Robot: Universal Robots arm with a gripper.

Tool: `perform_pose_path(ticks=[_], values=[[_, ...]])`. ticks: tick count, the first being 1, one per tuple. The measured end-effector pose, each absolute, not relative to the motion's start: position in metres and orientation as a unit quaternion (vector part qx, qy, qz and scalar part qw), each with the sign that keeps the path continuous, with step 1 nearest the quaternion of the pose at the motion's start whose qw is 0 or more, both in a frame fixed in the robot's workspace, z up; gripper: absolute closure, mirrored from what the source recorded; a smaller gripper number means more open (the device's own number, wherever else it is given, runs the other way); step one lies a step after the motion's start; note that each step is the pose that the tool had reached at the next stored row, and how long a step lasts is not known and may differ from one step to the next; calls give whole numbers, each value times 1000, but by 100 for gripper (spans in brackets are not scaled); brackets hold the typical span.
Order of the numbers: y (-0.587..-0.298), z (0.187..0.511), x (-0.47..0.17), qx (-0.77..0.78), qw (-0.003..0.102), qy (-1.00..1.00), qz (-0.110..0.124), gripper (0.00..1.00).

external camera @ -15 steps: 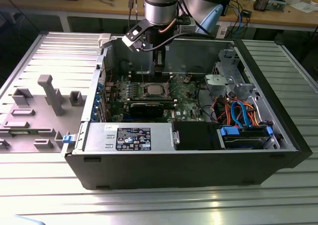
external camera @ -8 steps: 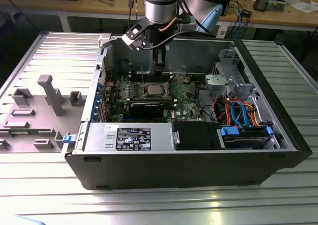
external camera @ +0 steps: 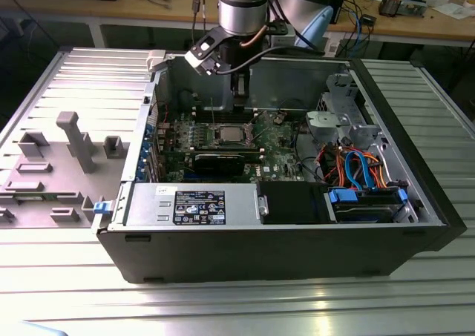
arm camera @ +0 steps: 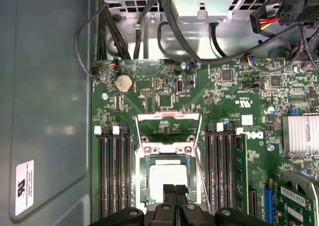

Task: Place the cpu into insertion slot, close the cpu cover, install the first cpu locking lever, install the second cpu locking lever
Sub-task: 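Close the cpu cover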

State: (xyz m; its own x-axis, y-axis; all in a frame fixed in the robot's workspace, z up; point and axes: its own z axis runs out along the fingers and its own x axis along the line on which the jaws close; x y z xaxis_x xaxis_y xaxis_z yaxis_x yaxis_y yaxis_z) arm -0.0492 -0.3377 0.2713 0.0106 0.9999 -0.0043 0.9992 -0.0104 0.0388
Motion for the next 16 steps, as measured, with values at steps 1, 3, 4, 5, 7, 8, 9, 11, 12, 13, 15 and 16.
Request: perform_pose_path(ticks=[1, 3, 4, 5, 7, 8, 9, 11, 12, 13, 15, 16], values=[[-338, 271, -47, 711, 15, 703, 12, 89], [-338, 271, -43, 711, 15, 703, 12, 89], [-338, 271, -42, 711, 15, 703, 12, 89], [-338, 271, -41, 711, 15, 703, 12, 89], [-338, 271, -40, 711, 15, 703, 12, 89], [-338, 271, -40, 711, 15, 703, 12, 89], [-338, 271, -40, 711, 15, 703, 12, 89], [-338, 271, -39, 711, 15, 703, 12, 89], [-338, 271, -39, 711, 15, 703, 12, 89], [-338, 271, -39, 711, 15, 703, 12, 89], [-338, 271, -39, 711, 15, 703, 12, 89], [-338, 271, -39, 711, 15, 703, 12, 89]])
